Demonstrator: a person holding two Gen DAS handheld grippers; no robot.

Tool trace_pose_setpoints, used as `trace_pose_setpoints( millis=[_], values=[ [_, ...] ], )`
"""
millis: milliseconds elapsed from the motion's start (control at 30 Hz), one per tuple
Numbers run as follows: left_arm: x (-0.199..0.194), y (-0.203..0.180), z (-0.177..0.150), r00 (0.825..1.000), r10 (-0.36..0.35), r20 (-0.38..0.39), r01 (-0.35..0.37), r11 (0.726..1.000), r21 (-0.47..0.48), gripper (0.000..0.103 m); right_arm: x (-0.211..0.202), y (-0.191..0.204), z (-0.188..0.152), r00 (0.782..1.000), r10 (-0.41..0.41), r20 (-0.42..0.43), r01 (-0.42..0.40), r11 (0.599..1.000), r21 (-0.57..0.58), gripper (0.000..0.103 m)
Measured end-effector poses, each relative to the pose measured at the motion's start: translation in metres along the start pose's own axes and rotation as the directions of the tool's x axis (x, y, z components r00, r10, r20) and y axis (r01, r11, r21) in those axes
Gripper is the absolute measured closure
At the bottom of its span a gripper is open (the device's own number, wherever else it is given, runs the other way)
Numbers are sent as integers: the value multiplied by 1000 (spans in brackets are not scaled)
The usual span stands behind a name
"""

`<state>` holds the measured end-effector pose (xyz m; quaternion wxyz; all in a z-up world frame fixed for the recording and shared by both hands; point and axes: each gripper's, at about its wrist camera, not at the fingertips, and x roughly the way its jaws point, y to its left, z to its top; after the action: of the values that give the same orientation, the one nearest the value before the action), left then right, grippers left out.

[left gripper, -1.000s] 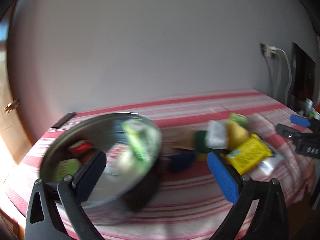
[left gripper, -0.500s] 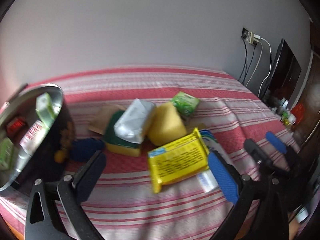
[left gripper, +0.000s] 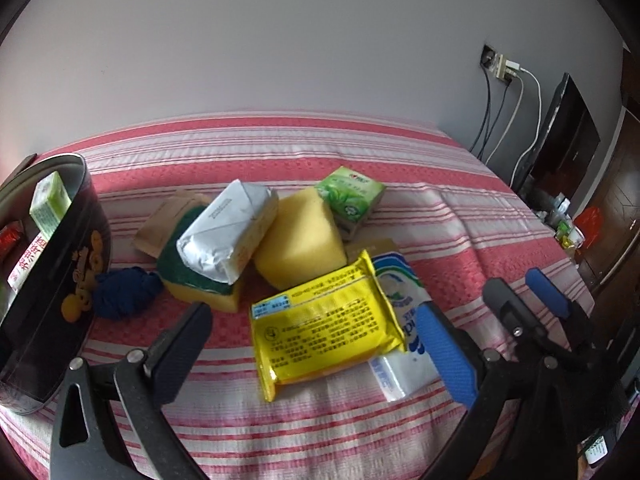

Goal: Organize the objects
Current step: 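Grasp the yellow foil pack with the left tool while the right tool grasps the white Vinda tissue pack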

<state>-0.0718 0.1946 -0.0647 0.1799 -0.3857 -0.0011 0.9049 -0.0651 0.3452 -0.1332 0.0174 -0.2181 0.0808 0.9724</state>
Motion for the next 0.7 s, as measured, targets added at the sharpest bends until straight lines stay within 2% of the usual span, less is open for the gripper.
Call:
trace_pose_setpoints(
  millis=[67,167,267,367,433,500,533,700],
  values=[
    [6,0,1,1000,15,-13,-15,1000,3,0,1,1,0,1000,-13,-2,13,1000,-4,12],
    [18,10,0,998,-5,-65,2,999,-40,0,2,1,0,1000,-9,-9,9,1000,-8,12],
    [20,19,-1,997,-23,-68,17,996,-87,0,1,2,-1,1000,-13,-7,13,1000,-13,12],
    [20,19,-1,998,-29,-61,24,996,-83,1,1,4,-1,1000,-20,-11,20,1000,-21,12],
    [20,17,-2,998,-27,-63,23,998,-64,4,1,5,-2,1000,-25,-8,24,999,-25,12],
    [18,16,-2,998,-39,-54,37,998,-44,20,0,6,-2,1000,-29,-4,29,999,-31,12],
    [16,16,-1,998,-42,-49,41,999,-33,23,0,6,-2,1000,-30,-3,29,999,-33,12],
    [12,21,-4,998,-45,-41,45,999,3,29,0,7,-2,1000,-29,-4,29,999,-37,12]
  ],
)
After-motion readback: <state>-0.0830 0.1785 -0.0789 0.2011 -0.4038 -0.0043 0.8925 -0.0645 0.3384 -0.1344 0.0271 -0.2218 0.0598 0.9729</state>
